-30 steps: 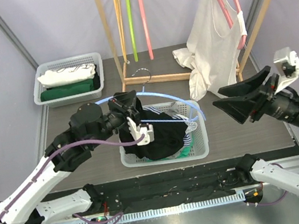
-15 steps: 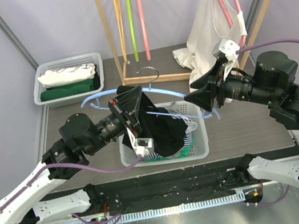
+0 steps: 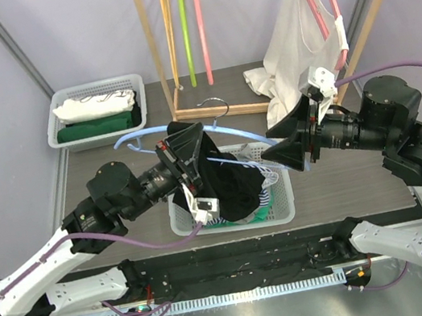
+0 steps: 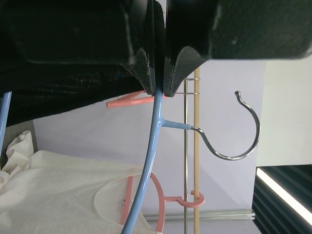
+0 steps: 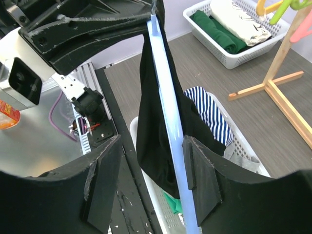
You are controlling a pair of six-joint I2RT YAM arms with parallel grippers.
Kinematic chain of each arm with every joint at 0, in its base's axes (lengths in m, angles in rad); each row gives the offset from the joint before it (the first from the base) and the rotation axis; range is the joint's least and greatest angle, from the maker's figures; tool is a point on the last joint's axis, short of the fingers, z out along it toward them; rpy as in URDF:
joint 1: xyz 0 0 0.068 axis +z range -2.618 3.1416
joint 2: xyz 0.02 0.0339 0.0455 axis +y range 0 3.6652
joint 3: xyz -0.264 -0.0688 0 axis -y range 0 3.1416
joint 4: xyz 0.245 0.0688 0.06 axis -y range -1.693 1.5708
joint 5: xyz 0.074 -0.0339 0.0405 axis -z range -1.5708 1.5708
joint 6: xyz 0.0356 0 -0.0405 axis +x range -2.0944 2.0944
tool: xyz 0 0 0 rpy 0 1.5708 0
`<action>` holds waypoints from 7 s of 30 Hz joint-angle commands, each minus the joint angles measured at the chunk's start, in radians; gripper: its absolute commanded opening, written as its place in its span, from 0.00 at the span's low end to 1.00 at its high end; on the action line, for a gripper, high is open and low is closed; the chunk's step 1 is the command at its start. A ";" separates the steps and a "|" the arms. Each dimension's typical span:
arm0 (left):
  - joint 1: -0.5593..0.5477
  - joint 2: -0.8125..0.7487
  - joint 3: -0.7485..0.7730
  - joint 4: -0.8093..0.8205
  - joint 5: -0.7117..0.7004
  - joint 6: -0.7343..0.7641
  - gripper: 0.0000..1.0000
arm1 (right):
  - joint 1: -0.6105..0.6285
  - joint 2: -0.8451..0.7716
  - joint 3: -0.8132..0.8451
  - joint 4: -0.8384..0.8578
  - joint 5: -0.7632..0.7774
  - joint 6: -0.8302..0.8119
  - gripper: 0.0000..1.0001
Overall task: Remove the tank top from the hanger
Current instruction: Remove the tank top from the hanger, then place the hanger at the clothesline.
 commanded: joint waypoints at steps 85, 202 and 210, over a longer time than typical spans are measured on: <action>0.293 0.502 1.023 -0.758 -0.129 -1.419 1.00 | 0.004 -0.087 0.143 -0.067 0.251 -0.060 0.01; 0.305 0.402 0.350 -0.596 -0.067 -1.441 0.25 | 0.002 0.233 0.388 -0.052 1.029 -0.021 0.01; 0.267 0.399 0.205 -0.555 -0.029 -1.442 0.29 | 0.002 0.384 0.471 0.074 1.054 -0.074 0.01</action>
